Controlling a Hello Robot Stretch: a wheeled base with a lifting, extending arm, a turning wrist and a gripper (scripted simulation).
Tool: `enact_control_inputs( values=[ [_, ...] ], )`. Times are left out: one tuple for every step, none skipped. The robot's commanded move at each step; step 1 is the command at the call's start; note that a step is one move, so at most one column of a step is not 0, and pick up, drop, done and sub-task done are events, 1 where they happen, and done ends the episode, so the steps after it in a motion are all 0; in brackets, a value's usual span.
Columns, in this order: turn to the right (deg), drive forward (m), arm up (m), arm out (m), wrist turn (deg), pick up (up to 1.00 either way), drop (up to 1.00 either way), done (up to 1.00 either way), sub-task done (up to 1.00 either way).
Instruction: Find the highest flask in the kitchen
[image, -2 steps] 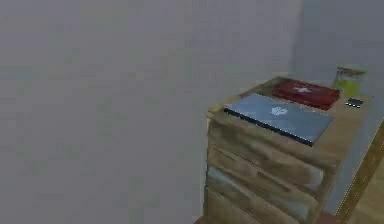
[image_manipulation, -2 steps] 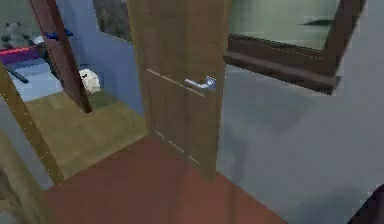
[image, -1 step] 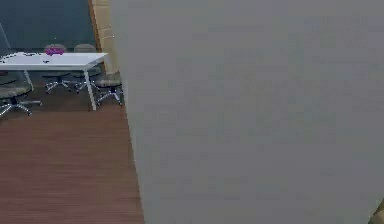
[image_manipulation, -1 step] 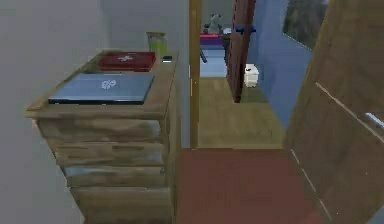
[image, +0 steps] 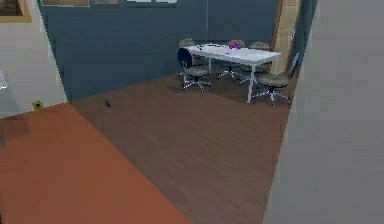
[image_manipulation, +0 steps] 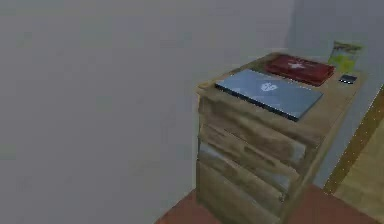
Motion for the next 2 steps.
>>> enact_control_inputs(
  values=[
    [-33.0, 0.0, 0.0, 0.0, 0.0, 0.0, 0.0, 0.0, 0.0],
    [0.0, 0.3, 0.0, 0.0, 0.0, 0.0, 0.0, 0.0, 0.0]
  ],
)
